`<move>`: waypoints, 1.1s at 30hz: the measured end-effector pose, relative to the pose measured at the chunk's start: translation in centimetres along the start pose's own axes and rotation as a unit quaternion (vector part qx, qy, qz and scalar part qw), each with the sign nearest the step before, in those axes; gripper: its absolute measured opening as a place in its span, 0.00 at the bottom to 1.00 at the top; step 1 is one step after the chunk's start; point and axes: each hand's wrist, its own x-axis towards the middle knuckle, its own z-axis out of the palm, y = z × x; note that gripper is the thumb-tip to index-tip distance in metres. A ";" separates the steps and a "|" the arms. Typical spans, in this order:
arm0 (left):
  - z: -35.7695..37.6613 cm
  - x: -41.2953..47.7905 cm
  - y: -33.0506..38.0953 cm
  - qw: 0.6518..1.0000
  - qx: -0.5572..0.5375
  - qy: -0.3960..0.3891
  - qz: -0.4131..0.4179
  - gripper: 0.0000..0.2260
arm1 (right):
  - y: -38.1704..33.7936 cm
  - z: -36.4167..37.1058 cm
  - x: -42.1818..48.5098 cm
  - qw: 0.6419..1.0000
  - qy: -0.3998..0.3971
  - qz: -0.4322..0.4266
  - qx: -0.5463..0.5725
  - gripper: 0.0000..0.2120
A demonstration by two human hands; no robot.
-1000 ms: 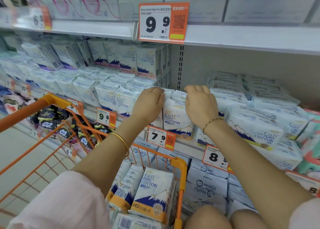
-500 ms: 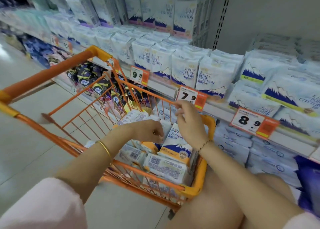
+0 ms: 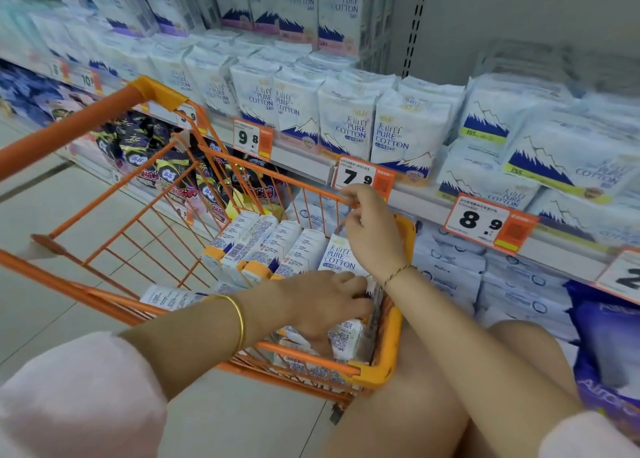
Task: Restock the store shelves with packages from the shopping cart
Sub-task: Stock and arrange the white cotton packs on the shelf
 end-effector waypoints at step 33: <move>-17.1 -5.0 -9.1 0.831 -0.479 0.251 -0.131 0.30 | -4.6 -13.6 3.3 0.978 0.018 -0.008 0.206 0.18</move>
